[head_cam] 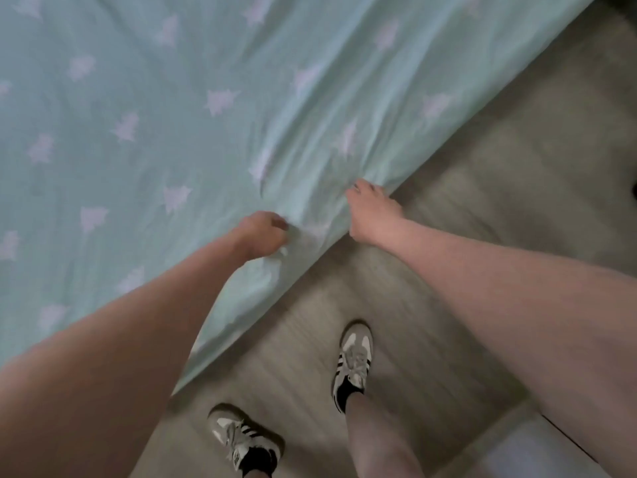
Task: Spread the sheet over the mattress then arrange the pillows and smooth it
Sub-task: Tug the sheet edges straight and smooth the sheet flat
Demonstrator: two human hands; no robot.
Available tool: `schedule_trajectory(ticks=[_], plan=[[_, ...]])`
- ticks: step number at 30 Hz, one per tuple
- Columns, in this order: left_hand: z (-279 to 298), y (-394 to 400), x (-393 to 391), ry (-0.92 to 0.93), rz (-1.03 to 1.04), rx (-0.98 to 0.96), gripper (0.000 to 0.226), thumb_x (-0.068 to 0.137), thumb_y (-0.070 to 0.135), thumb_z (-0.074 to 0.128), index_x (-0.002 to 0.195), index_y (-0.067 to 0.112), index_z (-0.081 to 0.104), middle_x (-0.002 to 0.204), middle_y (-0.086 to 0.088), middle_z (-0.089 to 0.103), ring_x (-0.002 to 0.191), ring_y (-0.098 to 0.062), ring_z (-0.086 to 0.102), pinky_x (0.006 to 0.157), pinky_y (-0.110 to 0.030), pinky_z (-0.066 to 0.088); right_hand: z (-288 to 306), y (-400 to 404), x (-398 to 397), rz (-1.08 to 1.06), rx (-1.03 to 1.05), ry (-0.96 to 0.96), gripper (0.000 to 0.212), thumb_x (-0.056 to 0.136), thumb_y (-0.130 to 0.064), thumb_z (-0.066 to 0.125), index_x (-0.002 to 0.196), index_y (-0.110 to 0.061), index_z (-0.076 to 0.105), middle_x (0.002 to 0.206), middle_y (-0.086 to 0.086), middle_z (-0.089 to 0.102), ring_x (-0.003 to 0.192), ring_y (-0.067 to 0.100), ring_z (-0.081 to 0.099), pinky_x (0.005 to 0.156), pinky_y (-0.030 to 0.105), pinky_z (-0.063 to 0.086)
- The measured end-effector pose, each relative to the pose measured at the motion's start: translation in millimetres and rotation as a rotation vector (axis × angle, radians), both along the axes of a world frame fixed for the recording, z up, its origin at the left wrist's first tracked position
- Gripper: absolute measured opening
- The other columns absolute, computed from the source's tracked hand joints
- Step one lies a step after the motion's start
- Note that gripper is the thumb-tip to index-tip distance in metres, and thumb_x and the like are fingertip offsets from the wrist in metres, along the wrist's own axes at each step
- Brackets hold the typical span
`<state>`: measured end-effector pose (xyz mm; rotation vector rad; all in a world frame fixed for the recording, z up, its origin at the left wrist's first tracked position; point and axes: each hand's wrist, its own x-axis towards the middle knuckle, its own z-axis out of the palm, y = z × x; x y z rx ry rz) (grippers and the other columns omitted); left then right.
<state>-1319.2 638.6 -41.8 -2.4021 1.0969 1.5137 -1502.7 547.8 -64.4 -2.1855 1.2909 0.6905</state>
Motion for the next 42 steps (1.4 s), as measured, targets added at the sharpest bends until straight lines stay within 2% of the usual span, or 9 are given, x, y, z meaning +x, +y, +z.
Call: schedule_trajectory(ticks=[2,4,7,12,16,27,35,38,42], plan=[[16,-10,-36,0.278,0.046,0.193,0.030,0.087,0.003,0.053,0.105,0.013,0.074,0.104,-0.005,0.074,0.103,-0.021,0.070,0.090,-0.030,0.055,8,-10,-24,-0.106,0.151,0.005,0.031,0.090,-0.014,0.047,0.115,-0.003,0.060,0.123,0.019,0.061,0.109,0.036,0.064,0.085,0.037,0.050],[32,-19,-64,0.358,0.004,0.229,0.029,0.087,0.002,0.051,0.101,0.011,0.074,0.100,-0.006,0.075,0.101,-0.021,0.071,0.085,-0.030,0.056,21,-22,-46,-0.164,0.260,0.059,0.030,0.090,-0.014,0.044,0.109,0.000,0.064,0.109,0.022,0.069,0.098,0.035,0.069,0.075,0.031,0.051],[49,-50,-78,0.210,-0.001,0.090,0.029,0.089,0.005,0.050,0.108,0.009,0.071,0.108,-0.008,0.072,0.102,-0.023,0.069,0.089,-0.032,0.054,44,-46,-80,-0.298,0.235,0.090,0.036,0.090,-0.014,0.044,0.118,-0.001,0.061,0.125,0.023,0.062,0.111,0.038,0.062,0.080,0.031,0.047],[83,-127,-63,0.005,-0.042,-0.032,0.024,0.089,0.011,0.050,0.102,0.011,0.070,0.105,-0.009,0.071,0.100,-0.027,0.066,0.093,-0.040,0.054,79,-106,-88,-0.394,0.188,-0.017,0.036,0.091,-0.020,0.045,0.115,-0.002,0.065,0.124,0.021,0.064,0.115,0.039,0.061,0.089,0.033,0.049],[115,-201,-63,-0.035,-0.074,-0.122,0.026,0.090,0.013,0.049,0.108,0.012,0.068,0.109,-0.009,0.065,0.101,-0.028,0.063,0.088,-0.034,0.053,114,-164,-79,-0.444,0.179,-0.064,0.028,0.089,-0.020,0.045,0.105,-0.007,0.064,0.118,0.019,0.065,0.108,0.036,0.063,0.076,0.028,0.043],[139,-393,-68,-0.015,-0.100,-0.190,0.051,0.095,0.024,0.049,0.143,0.009,0.039,0.138,-0.014,0.050,0.120,-0.032,0.052,0.093,-0.031,0.041,170,-355,-79,-0.494,0.030,-0.015,0.021,0.088,-0.014,0.040,0.102,-0.010,0.056,0.118,0.017,0.062,0.101,0.035,0.060,0.078,0.033,0.043],[85,-465,-78,-0.186,-0.291,-0.205,0.071,0.096,0.044,0.047,0.151,0.006,0.023,0.156,-0.010,0.029,0.146,-0.029,0.023,0.118,-0.051,0.016,110,-422,-82,-0.346,-0.013,0.002,0.044,0.089,-0.014,0.042,0.133,-0.009,0.043,0.140,0.013,0.044,0.130,0.034,0.042,0.101,0.042,0.038],[49,-486,-87,-0.169,-0.263,-0.213,0.078,0.094,0.050,0.047,0.155,0.011,0.017,0.165,-0.009,0.009,0.152,-0.027,0.008,0.121,-0.049,0.011,70,-453,-87,-0.275,-0.054,-0.010,0.055,0.088,-0.015,0.044,0.142,-0.016,0.036,0.146,0.009,0.037,0.134,0.034,0.034,0.104,0.045,0.033],[2,-515,-95,-0.201,-0.100,-0.216,0.082,0.091,0.058,0.048,0.156,0.018,0.016,0.165,-0.010,0.006,0.152,-0.027,0.003,0.123,-0.044,0.007,24,-492,-85,-0.163,-0.094,-0.051,0.060,0.083,-0.019,0.049,0.141,-0.028,0.036,0.148,0.005,0.029,0.137,0.035,0.027,0.108,0.049,0.029]])
